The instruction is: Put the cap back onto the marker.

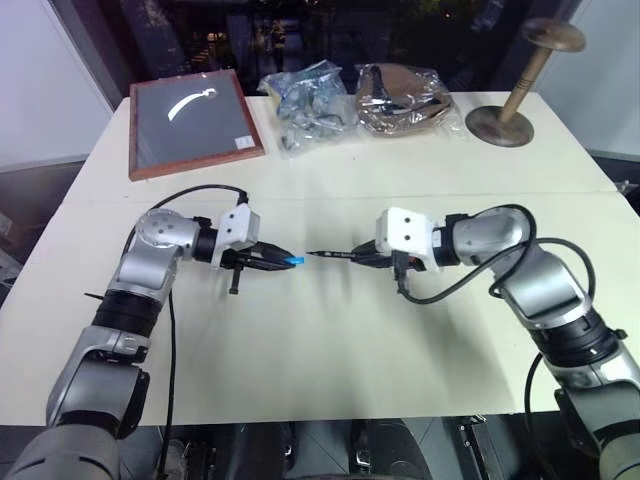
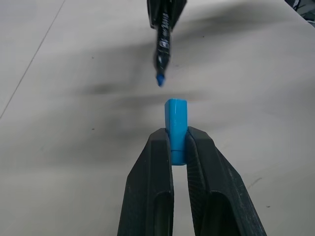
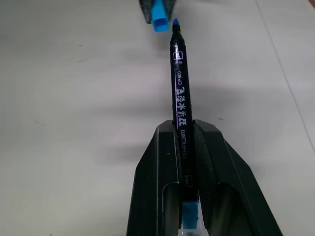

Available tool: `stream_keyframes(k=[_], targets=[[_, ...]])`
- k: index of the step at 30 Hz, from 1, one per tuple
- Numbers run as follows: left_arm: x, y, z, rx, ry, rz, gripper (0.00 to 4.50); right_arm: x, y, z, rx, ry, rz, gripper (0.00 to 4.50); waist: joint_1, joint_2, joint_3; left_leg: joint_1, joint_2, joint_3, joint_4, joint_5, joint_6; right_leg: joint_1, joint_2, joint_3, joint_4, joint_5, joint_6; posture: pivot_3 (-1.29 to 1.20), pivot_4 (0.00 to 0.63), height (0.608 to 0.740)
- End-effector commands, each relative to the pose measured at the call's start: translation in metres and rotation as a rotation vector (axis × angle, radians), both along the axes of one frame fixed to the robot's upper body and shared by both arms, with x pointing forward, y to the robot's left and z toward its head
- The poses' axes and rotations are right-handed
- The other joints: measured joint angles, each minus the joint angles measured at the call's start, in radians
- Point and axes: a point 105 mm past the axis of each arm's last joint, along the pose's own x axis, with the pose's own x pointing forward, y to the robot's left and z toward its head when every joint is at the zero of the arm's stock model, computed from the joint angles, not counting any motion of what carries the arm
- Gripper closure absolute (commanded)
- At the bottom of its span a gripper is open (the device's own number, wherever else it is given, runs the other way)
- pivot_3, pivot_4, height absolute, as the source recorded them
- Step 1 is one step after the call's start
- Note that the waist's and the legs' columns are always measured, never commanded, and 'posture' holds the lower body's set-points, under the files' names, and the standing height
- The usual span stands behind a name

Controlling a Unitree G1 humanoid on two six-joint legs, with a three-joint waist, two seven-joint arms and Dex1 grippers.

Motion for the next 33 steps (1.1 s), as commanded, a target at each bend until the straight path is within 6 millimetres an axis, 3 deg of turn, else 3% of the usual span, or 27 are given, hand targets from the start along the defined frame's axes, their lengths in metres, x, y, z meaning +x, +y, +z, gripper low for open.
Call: stream_keyframes(k=[1, 33], targets=[[-0.0026, 0.0014, 0.0078, -0.01, -0.011, -0.004, 4.5, -0.0032, 0.0047, 0.011, -0.01, -0.068, 0.034, 4.47, 0.0, 0.0, 0.0, 0.0, 0.0, 0.0, 0.0, 0.0, 0.0, 0.0, 0.0, 0.0, 0.0, 0.0, 0.0, 0.0, 0.15, 0.74], [-0.0037, 0.0044, 0.0093, -0.009, -0.004, 0.025, 4.5, -0.0084, 0.0072, 0.0041, -0.015, -0.046, 0.056, 4.47, 0.0, 0.0, 0.0, 0.0, 0.0, 0.0, 0.0, 0.0, 0.0, 0.0, 0.0, 0.0, 0.0, 0.0, 0.0, 0.0, 0.15, 0.74]])
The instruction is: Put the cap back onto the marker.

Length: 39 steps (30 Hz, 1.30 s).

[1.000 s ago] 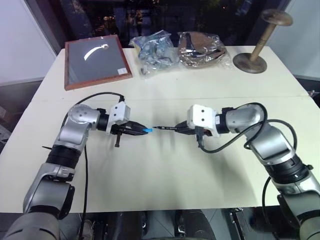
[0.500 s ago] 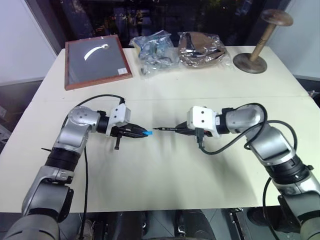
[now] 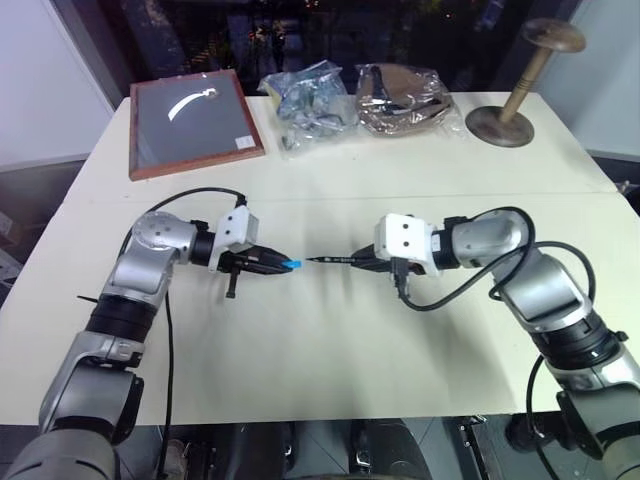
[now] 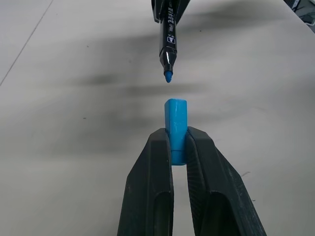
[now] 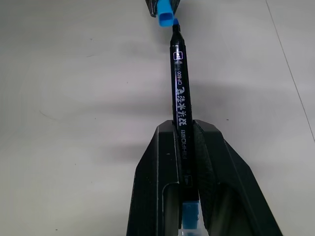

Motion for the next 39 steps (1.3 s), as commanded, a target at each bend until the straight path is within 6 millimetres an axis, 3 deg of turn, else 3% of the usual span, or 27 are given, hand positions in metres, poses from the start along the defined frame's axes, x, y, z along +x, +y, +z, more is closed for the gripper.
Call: stream_keyframes(k=[1, 19, 39], targets=[[0.0003, 0.0, 0.0122, -0.026, -0.04, 0.001, 4.5, -0.0058, 0.0069, 0.0068, 0.005, -0.037, 0.037, 4.47, 0.0, 0.0, 0.0, 0.0, 0.0, 0.0, 0.0, 0.0, 0.0, 0.0, 0.0, 0.0, 0.0, 0.0, 0.0, 0.0, 0.15, 0.74], [-0.0025, -0.0044, 0.0163, -0.043, -0.032, -0.007, 4.5, -0.0073, 0.0111, 0.0041, 0.018, -0.03, 0.04, 4.47, 0.0, 0.0, 0.0, 0.0, 0.0, 0.0, 0.0, 0.0, 0.0, 0.0, 0.0, 0.0, 0.0, 0.0, 0.0, 0.0, 0.15, 0.74], [-0.0074, -0.001, 0.0081, -0.01, -0.024, -0.016, 4.5, -0.005, 0.0038, 0.008, 0.003, -0.043, 0.024, 4.47, 0.0, 0.0, 0.0, 0.0, 0.0, 0.0, 0.0, 0.0, 0.0, 0.0, 0.0, 0.0, 0.0, 0.0, 0.0, 0.0, 0.15, 0.74]])
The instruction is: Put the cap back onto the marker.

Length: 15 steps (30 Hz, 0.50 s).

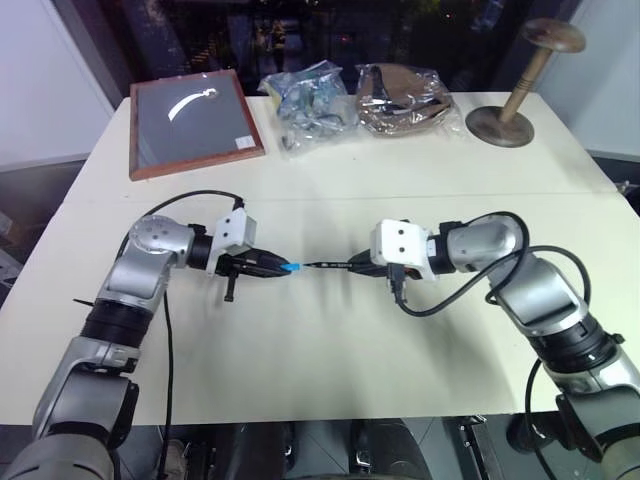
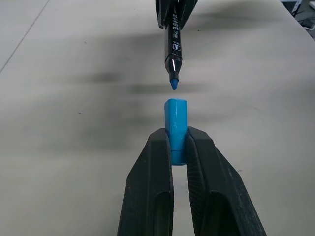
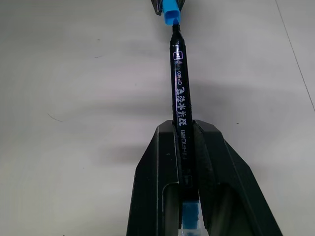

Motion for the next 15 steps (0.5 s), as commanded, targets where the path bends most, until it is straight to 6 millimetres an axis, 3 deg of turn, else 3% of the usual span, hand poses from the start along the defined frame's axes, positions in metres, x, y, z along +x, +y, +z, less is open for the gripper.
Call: stream_keyframes(k=[1, 15], targets=[[-0.0019, -0.0028, 0.0096, -0.009, -0.044, -0.021, 4.5, -0.0023, 0.0017, 0.0131, 0.013, -0.051, 0.017, 4.47, 0.0, 0.0, 0.0, 0.0, 0.0, 0.0, 0.0, 0.0, 0.0, 0.0, 0.0, 0.0, 0.0, 0.0, 0.0, 0.0, 0.15, 0.74], [-0.0019, -0.0069, 0.0109, -0.021, -0.041, -0.025, 4.5, -0.004, 0.0056, 0.0129, 0.024, -0.044, 0.02, 4.47, 0.0, 0.0, 0.0, 0.0, 0.0, 0.0, 0.0, 0.0, 0.0, 0.0, 0.0, 0.0, 0.0, 0.0, 0.0, 0.0, 0.15, 0.74]])
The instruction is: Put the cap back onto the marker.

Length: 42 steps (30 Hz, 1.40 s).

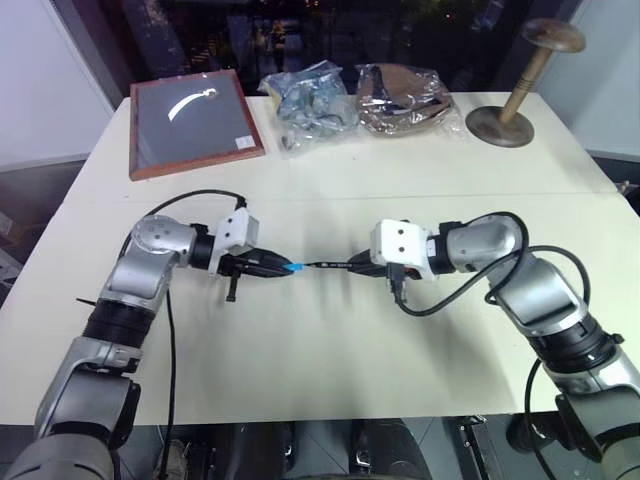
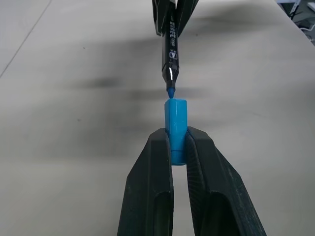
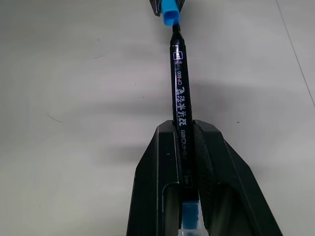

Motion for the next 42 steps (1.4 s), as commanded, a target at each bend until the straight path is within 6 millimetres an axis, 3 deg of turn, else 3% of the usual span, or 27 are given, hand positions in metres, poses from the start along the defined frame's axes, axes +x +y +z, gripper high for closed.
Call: stream_keyframes(k=[1, 31, 42], targets=[[-0.001, -0.003, 0.009, -0.014, -0.032, -0.019, 4.5, -0.005, 0.006, 0.014, 0.021, -0.053, 0.03, 4.47, 0.0, 0.0, 0.0, 0.0, 0.0, 0.0, 0.0, 0.0, 0.0, 0.0, 0.0, 0.0, 0.0, 0.0, 0.0, 0.0, 0.15, 0.74], [-0.003, -0.009, 0.013, -0.03, -0.014, -0.017, 4.5, -0.007, 0.017, 0.011, -0.025, -0.105, 0.076, 4.47, 0.0, 0.0, 0.0, 0.0, 0.0, 0.0, 0.0, 0.0, 0.0, 0.0, 0.0, 0.0, 0.0, 0.0, 0.0, 0.0, 0.15, 0.74], [-0.002, -0.008, 0.0, 0.054, -0.047, -0.006, 4.5, -0.003, 0.025, 0.012, -0.064, -0.149, 0.09, 4.47, 0.0, 0.0, 0.0, 0.0, 0.0, 0.0, 0.0, 0.0, 0.0, 0.0, 0.0, 0.0, 0.0, 0.0, 0.0, 0.0, 0.15, 0.74]])
